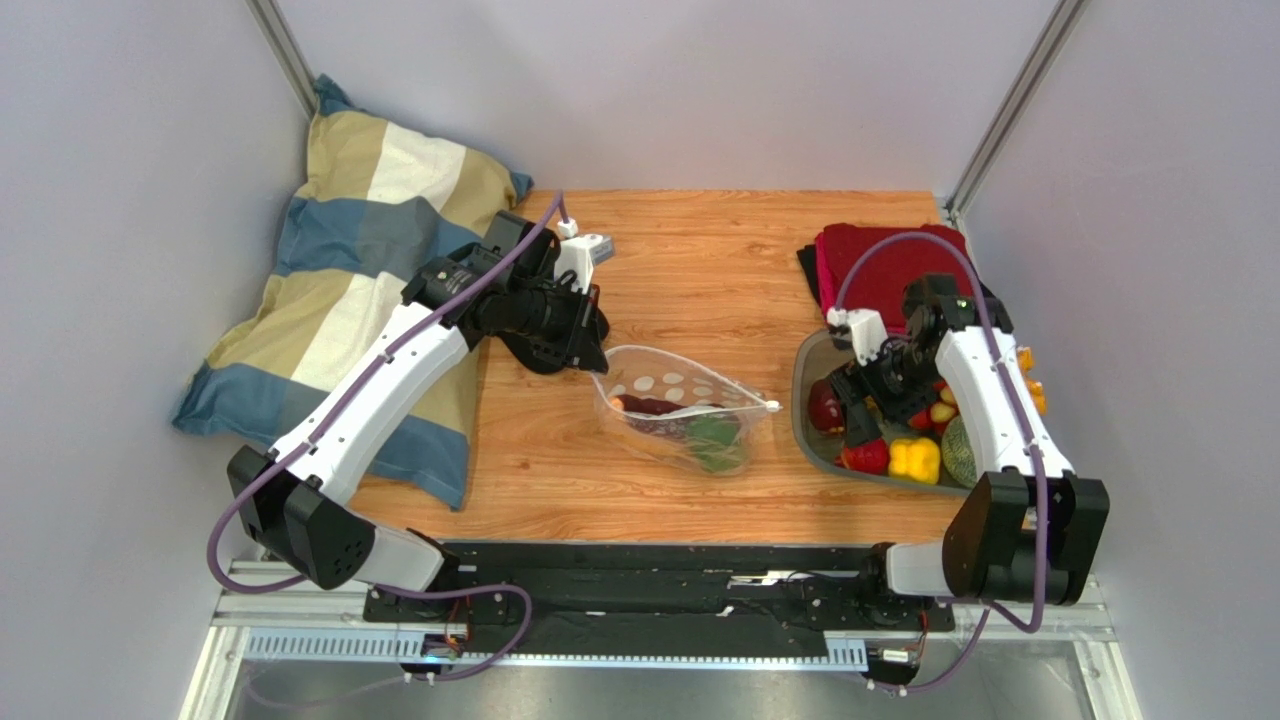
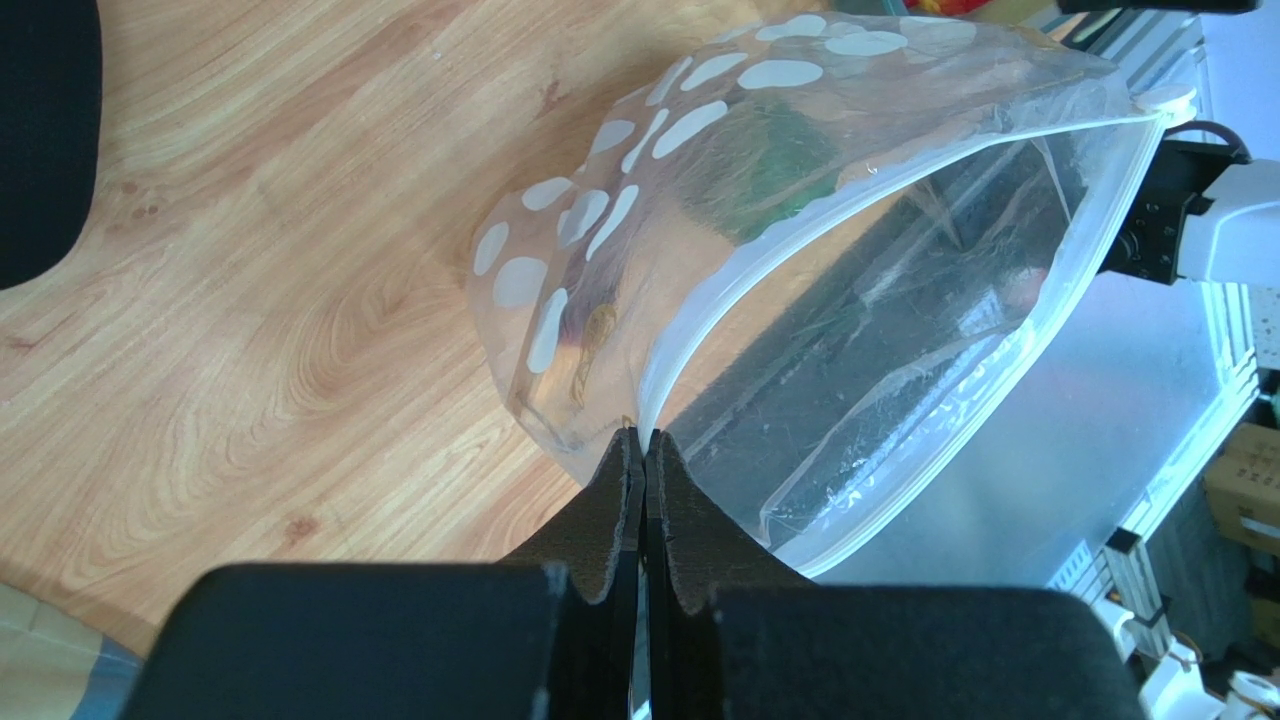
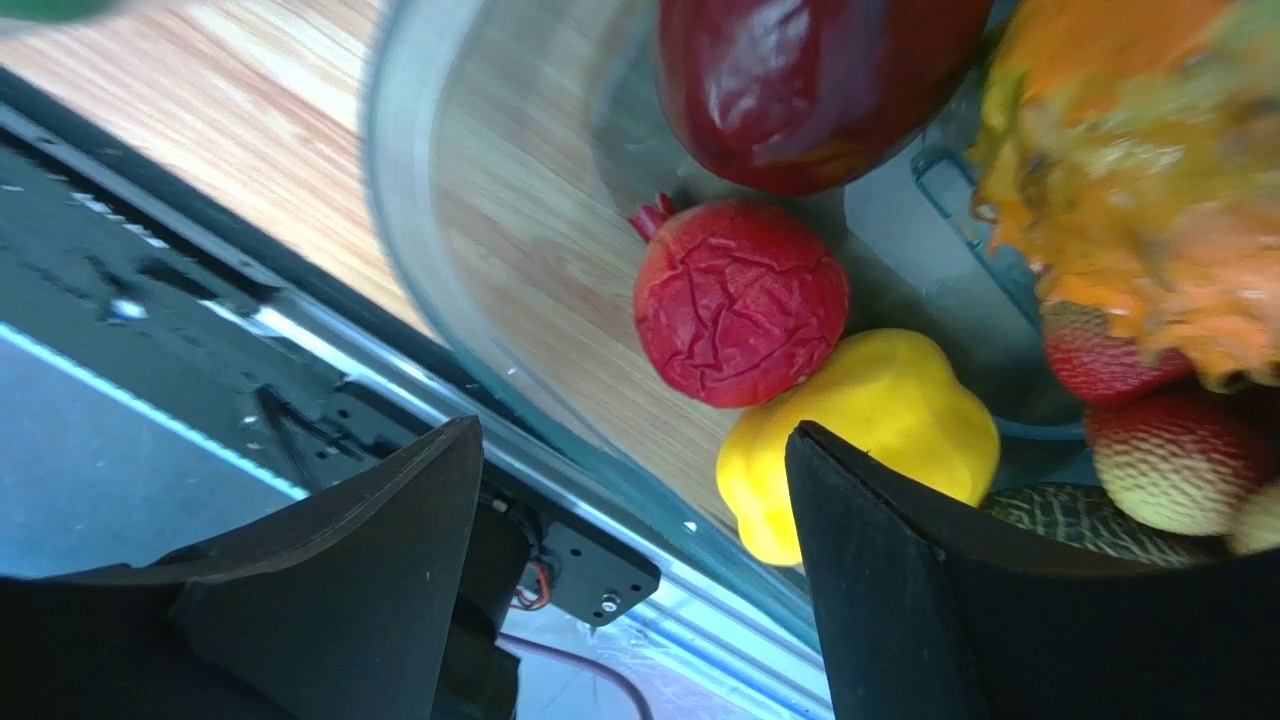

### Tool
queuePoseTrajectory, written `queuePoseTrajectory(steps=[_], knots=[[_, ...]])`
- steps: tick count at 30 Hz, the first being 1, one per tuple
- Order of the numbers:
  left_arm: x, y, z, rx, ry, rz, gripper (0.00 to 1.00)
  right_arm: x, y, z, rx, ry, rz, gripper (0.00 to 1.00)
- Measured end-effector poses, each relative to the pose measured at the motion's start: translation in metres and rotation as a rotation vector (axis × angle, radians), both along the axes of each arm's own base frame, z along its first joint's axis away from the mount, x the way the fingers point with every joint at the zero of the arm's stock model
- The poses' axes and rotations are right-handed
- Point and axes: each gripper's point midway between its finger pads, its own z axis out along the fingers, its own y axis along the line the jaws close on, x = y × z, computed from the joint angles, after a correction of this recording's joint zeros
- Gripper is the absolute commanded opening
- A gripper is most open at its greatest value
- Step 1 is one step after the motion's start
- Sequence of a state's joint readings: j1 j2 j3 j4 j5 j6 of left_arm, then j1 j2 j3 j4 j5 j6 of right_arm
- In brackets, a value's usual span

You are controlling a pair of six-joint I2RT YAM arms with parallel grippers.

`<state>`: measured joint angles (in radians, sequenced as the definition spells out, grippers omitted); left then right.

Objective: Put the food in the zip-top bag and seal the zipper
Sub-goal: Pick up the fake fruit from the bin.

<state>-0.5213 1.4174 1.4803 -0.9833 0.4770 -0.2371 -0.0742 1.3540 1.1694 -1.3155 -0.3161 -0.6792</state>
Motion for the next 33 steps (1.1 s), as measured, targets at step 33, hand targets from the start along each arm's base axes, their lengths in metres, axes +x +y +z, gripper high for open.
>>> queuePoseTrajectory(steps=[33], knots=[[0.002, 0.001, -0.003, 0.008, 0.001, -0.009, 0.0, 0.015, -0.011, -0.039, -0.084, 0.035, 0.031, 0.41]])
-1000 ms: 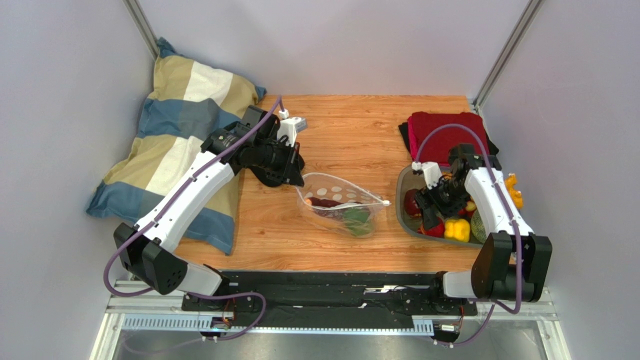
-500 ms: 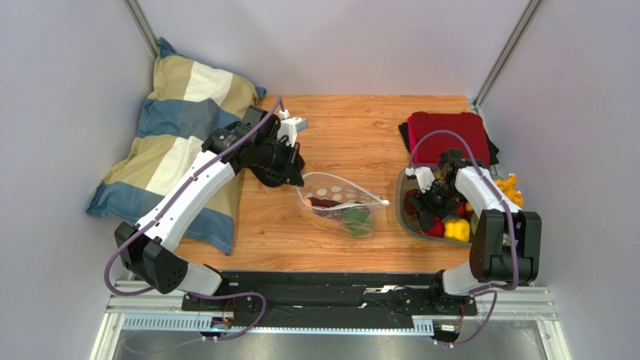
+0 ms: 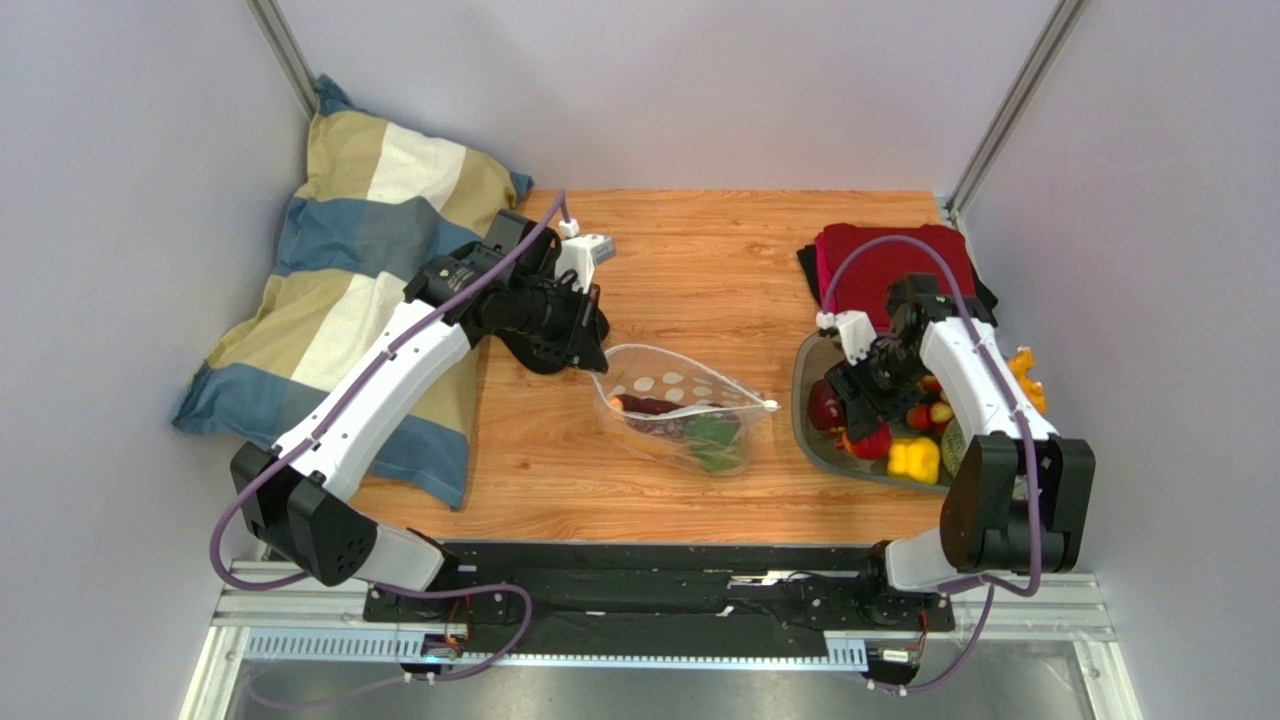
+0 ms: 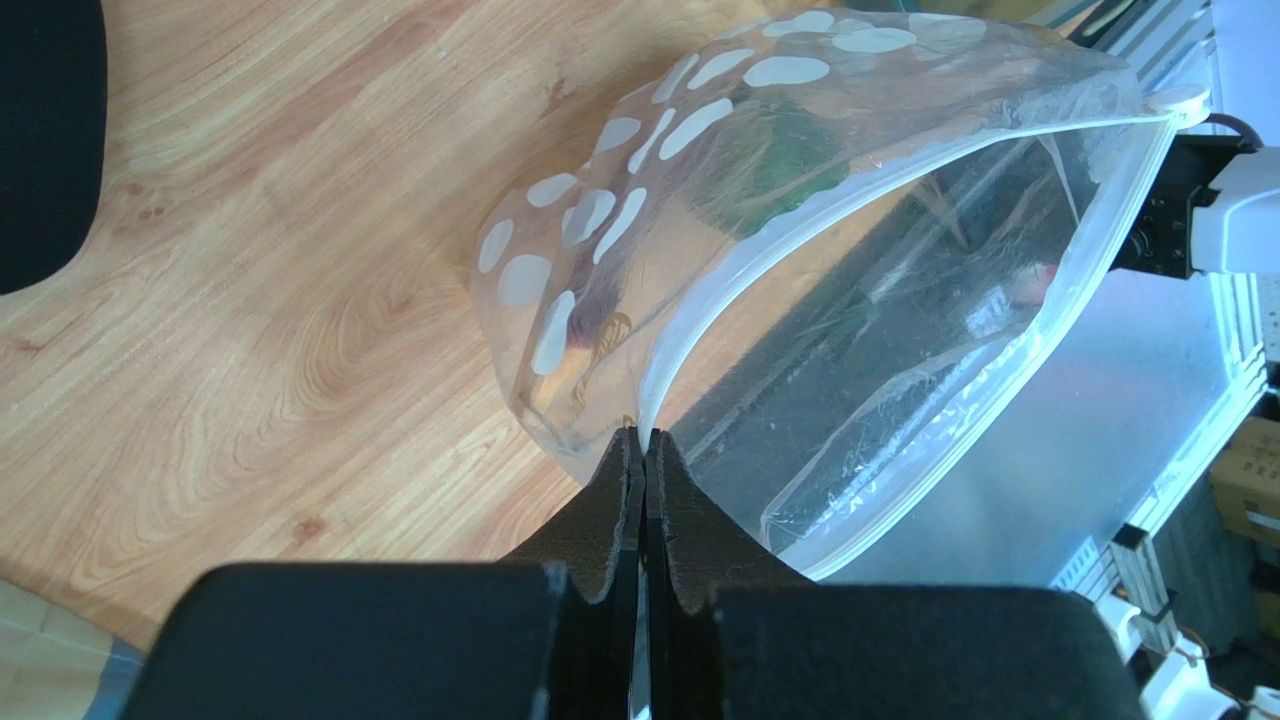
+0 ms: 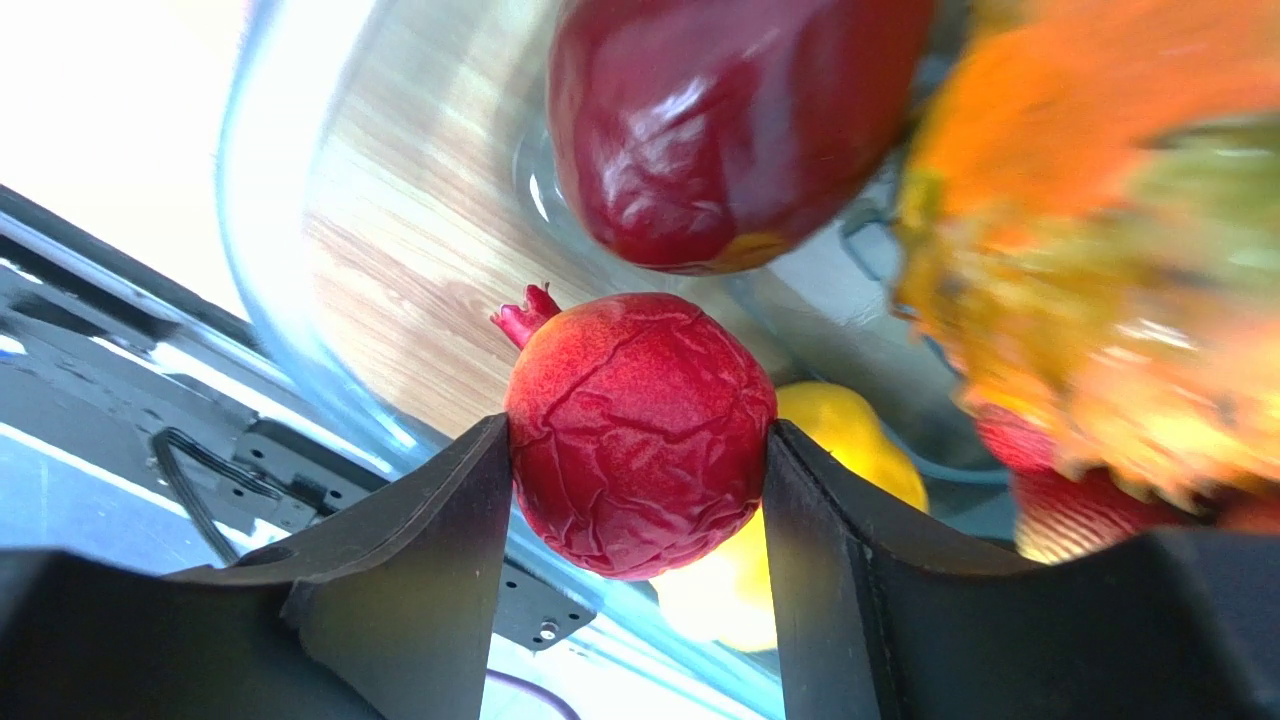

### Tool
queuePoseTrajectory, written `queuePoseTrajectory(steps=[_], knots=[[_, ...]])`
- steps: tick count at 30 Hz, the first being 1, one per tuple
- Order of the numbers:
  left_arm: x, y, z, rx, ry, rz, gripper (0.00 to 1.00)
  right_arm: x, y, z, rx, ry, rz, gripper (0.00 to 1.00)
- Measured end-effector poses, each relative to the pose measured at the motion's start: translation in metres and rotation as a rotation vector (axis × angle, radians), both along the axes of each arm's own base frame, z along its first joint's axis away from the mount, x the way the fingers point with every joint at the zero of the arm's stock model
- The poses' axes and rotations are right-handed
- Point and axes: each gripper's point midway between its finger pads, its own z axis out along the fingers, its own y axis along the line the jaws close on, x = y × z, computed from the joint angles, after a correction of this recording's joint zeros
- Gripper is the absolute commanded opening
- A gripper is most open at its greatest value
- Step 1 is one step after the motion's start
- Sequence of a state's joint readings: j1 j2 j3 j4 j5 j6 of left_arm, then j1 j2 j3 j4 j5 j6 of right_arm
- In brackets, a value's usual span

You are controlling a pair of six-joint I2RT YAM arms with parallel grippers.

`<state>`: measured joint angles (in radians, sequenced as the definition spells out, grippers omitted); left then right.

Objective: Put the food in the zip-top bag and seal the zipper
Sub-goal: Pick up the fake fruit from the bin, then place the fake fruit in the zipper food storage bag.

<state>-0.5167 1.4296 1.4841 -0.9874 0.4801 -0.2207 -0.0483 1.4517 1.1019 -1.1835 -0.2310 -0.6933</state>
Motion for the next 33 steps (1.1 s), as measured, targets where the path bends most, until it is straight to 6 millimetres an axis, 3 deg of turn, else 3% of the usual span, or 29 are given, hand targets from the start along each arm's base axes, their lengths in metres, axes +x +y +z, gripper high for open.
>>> queuePoseTrajectory(steps=[6, 10, 13, 17, 18, 20, 22, 26, 28, 33], knots=[[0.0, 0.001, -0.001, 0.003, -0.005, -0.007, 0.0, 0.008, 0.006, 0.036, 0.031, -0.072, -0.016, 0.41], [0.0, 0.001, -0.001, 0.008, -0.006, -0.013, 0.0, 0.018, 0.015, 0.077, 0.083, -0.15, -0.037, 0.41], [0.0, 0.001, -0.003, 0.012, -0.002, -0.016, 0.0, 0.041, 0.027, 0.125, 0.149, -0.286, -0.035, 0.42], [0.002, 0.0, -0.007, 0.018, 0.006, -0.018, 0.0, 0.069, 0.054, 0.215, 0.275, -0.54, 0.018, 0.44], [0.002, 0.0, -0.008, 0.02, 0.009, -0.018, 0.0, 0.071, 0.068, 0.241, 0.318, -0.603, 0.055, 0.45], [0.002, 0.0, -0.009, 0.022, 0.012, -0.019, 0.0, 0.065, 0.097, 0.273, 0.392, -0.669, 0.137, 0.45], [0.003, 0.0, -0.01, 0.024, 0.014, -0.019, 0.0, 0.05, 0.134, 0.293, 0.47, -0.687, 0.244, 0.45], [0.003, -0.001, -0.012, 0.025, 0.02, -0.02, 0.0, 0.012, 0.197, 0.295, 0.572, -0.606, 0.429, 0.45], [0.002, -0.002, -0.012, 0.02, 0.025, -0.025, 0.0, -0.007, 0.227, 0.286, 0.592, -0.547, 0.524, 0.43], [-0.001, -0.006, -0.011, -0.007, 0.047, -0.044, 0.0, -0.03, 0.279, 0.253, 0.551, -0.448, 0.681, 0.43]])
